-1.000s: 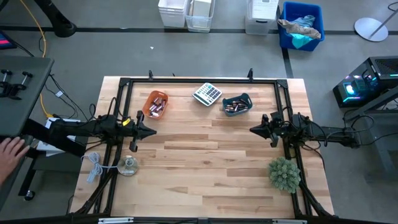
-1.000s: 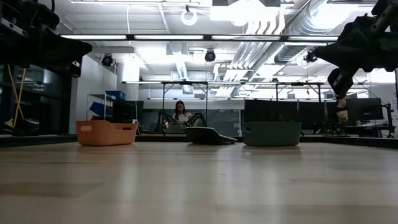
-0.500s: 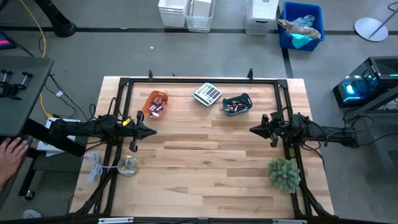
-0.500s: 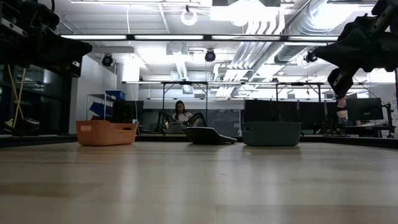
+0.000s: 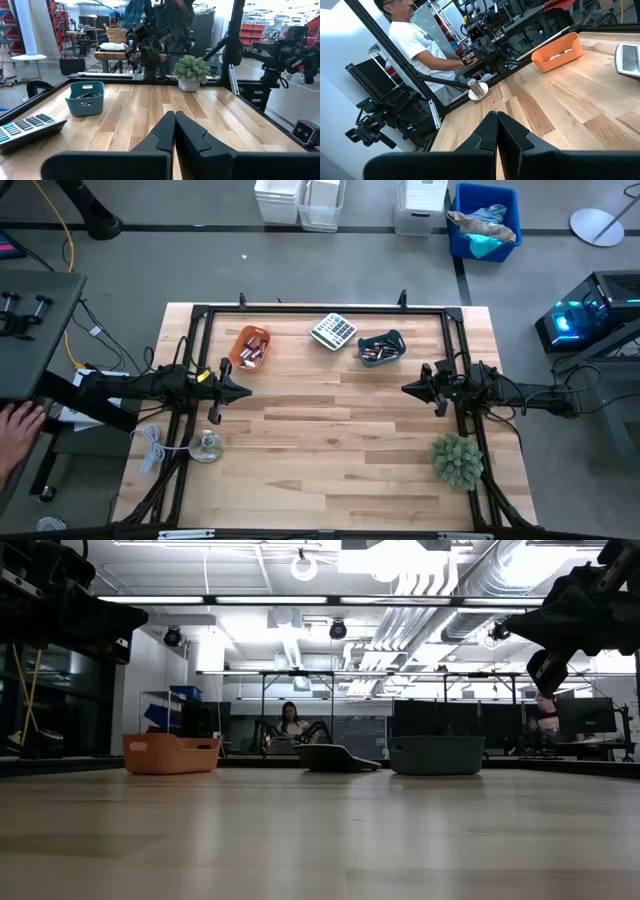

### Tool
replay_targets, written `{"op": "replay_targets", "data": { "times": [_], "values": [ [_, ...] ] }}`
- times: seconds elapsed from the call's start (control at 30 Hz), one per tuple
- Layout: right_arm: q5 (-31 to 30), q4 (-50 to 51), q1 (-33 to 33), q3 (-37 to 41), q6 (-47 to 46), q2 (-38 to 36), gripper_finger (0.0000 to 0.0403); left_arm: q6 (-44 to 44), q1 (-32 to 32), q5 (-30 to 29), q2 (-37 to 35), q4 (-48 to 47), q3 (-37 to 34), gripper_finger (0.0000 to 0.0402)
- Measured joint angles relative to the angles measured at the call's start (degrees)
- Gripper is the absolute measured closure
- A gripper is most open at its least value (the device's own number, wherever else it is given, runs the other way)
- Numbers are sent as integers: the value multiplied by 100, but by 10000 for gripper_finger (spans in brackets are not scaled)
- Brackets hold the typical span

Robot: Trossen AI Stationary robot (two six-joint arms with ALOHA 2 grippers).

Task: Sort batteries
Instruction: Return to Home Position

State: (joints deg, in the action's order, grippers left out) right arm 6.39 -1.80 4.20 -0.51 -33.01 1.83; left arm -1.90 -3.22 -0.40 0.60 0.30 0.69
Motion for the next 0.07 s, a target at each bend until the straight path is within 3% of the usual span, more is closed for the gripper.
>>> {"op": "replay_targets", "data": {
  "times": [0.07],
  "values": [
    [0,0,-1,0,0,0,402,1,0,0,0,0,0,401]
  ]
}}
